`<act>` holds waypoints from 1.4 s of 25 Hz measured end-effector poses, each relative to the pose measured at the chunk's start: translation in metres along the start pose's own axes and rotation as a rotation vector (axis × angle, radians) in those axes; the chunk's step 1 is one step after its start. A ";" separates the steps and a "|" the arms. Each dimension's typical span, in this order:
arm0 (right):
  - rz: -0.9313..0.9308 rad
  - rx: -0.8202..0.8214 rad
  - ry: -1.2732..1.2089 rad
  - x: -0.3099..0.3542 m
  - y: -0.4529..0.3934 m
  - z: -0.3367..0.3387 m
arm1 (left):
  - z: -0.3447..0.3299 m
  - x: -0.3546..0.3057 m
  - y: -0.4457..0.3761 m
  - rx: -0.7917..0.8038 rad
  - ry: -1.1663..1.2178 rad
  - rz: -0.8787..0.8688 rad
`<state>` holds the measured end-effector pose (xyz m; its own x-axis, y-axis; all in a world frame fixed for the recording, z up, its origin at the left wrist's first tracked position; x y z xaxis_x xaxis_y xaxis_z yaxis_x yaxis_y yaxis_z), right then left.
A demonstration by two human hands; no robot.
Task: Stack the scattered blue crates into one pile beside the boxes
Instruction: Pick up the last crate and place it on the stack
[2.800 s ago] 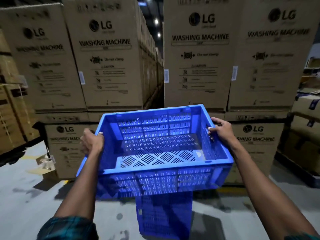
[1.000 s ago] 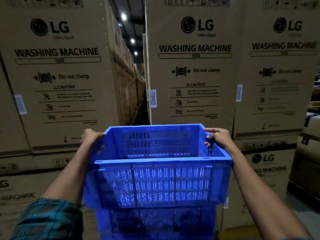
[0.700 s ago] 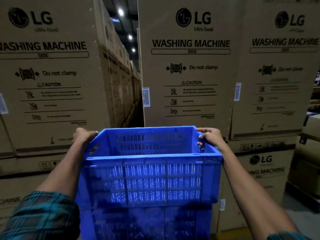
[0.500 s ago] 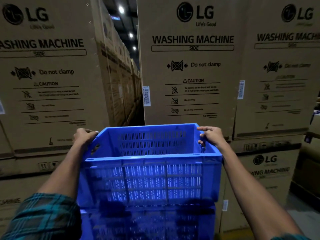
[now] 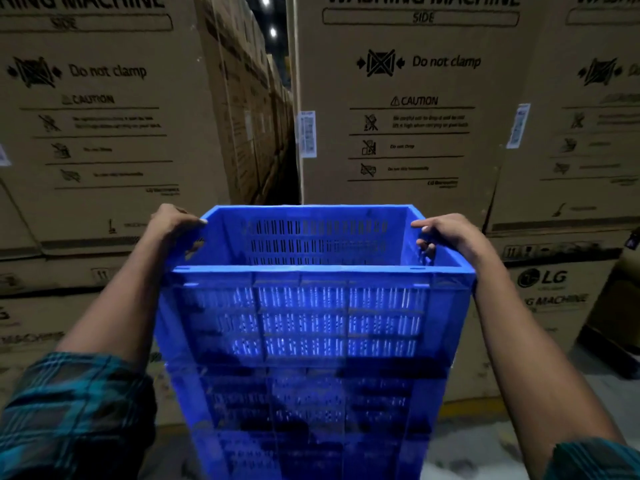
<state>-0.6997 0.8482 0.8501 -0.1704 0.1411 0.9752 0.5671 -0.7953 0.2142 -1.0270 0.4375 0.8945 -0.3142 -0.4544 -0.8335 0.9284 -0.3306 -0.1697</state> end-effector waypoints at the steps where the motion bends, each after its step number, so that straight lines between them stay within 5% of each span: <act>1: -0.007 0.000 0.002 0.000 -0.001 -0.001 | -0.001 0.001 -0.001 -0.013 0.005 -0.003; 8: 0.043 0.005 0.102 0.002 0.007 -0.002 | -0.006 0.008 -0.016 -0.049 -0.170 -0.020; 15: 0.238 -0.084 0.669 0.021 0.038 -0.002 | -0.017 -0.025 0.004 -0.122 -0.690 -0.266; 18: 0.333 -0.170 0.940 0.034 0.077 -0.009 | -0.039 -0.045 0.031 -0.068 -0.633 -0.445; 22: 0.591 -0.095 0.941 0.023 0.150 -0.051 | -0.063 -0.073 0.095 0.162 -0.263 -0.781; 26: 0.763 -0.134 1.128 -0.022 0.174 -0.080 | -0.082 -0.072 0.156 0.389 -0.194 -0.857; 29: 0.892 -0.274 1.144 -0.027 0.173 -0.083 | -0.082 -0.068 0.159 0.208 -0.366 -0.947; 35: 1.007 -0.435 1.048 -0.041 0.181 -0.079 | -0.084 -0.056 0.175 -0.031 -0.333 -1.064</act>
<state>-0.6537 0.6526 0.8447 -0.4536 -0.8724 0.1822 0.5503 -0.4350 -0.7127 -0.8300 0.4742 0.8673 -0.9856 -0.1524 -0.0738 0.1575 -0.6648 -0.7302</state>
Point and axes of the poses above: each hand's wrist, its own y-axis away from the middle knuckle, its own z-axis out of the back of the hand, x = y × z, the point moved 7 cm from there along -y, towards the middle knuckle, and after that the axes turned 6 degrees about -z, right-handed, at the moved point
